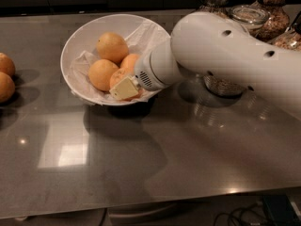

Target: Pick orange from white bowl

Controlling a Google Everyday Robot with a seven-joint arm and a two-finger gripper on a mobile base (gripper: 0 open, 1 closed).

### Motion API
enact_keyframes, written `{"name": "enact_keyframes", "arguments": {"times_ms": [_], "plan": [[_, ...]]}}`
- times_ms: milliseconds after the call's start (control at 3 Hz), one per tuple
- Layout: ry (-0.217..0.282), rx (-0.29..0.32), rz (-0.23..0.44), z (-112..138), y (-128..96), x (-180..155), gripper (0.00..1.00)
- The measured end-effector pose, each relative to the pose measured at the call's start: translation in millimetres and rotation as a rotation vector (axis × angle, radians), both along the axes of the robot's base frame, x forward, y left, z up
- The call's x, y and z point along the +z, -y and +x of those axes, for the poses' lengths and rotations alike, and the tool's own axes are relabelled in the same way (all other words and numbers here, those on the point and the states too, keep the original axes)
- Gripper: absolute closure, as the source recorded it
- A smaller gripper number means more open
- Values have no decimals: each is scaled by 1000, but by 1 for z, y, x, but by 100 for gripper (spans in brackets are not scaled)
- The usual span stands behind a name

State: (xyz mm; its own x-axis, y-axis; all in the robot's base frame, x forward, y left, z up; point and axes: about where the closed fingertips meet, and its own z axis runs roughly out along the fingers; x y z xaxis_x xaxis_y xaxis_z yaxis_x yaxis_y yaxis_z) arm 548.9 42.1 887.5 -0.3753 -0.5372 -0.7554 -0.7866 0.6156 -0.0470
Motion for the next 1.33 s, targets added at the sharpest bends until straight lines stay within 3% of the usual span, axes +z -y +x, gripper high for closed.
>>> {"name": "enact_keyframes", "arguments": {"times_ms": [1000, 1333], "plan": [[-22, -8, -14, -1, -3, -13, 36], [-22, -8, -14, -1, -1, -14, 55]]}}
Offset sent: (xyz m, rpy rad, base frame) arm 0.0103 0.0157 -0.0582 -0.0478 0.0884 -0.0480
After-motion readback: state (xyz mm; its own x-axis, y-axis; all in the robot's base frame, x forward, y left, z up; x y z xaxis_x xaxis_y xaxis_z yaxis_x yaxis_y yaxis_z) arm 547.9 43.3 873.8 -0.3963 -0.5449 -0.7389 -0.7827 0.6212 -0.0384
